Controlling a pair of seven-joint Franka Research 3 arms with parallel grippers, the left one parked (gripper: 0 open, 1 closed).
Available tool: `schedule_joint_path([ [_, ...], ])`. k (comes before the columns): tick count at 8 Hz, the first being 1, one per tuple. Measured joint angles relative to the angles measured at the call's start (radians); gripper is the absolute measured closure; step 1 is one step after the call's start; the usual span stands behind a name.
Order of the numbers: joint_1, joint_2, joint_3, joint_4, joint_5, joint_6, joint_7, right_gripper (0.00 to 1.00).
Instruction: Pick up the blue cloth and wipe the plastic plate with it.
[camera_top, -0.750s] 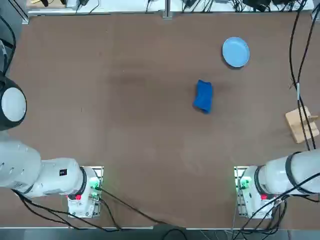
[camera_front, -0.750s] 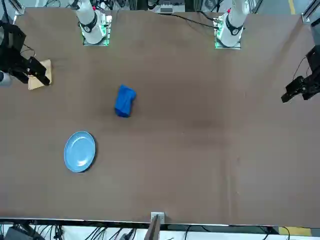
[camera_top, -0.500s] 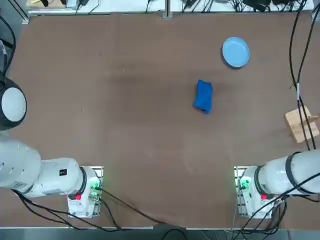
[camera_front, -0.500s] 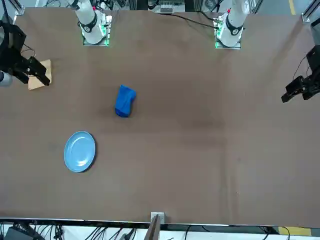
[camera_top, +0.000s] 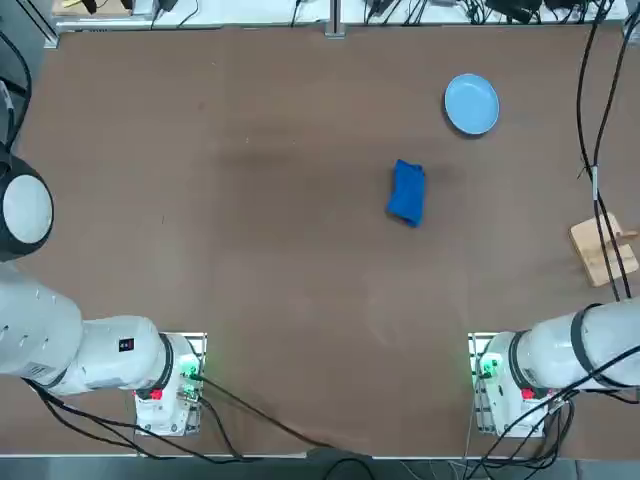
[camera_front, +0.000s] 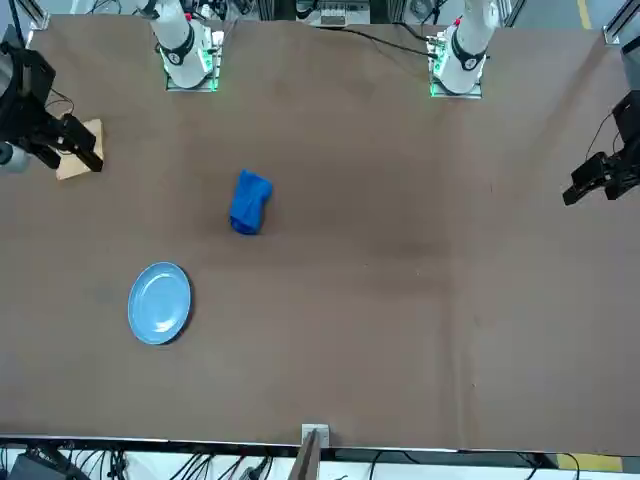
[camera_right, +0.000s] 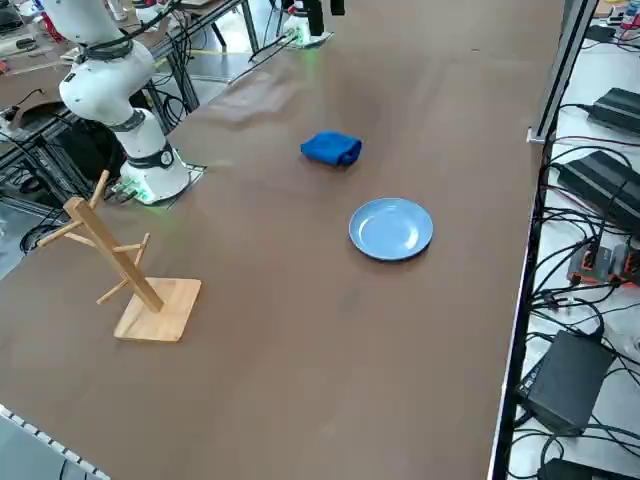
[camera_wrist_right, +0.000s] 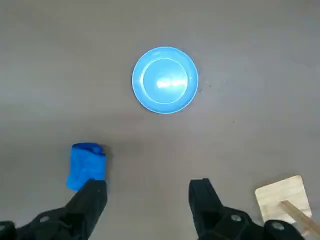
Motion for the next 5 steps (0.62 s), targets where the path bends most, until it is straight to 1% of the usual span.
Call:
schedule_joint_path([
  [2,0.011,0.046,0.001,-0.011,-0.017,0.009,0.001,0.00],
  [3,0.032,0.071,0.002,-0.012,-0.029,0.018,0.042,0.00],
  [5,0.079,0.112,0.017,-0.013,-0.031,0.059,0.218,0.00],
])
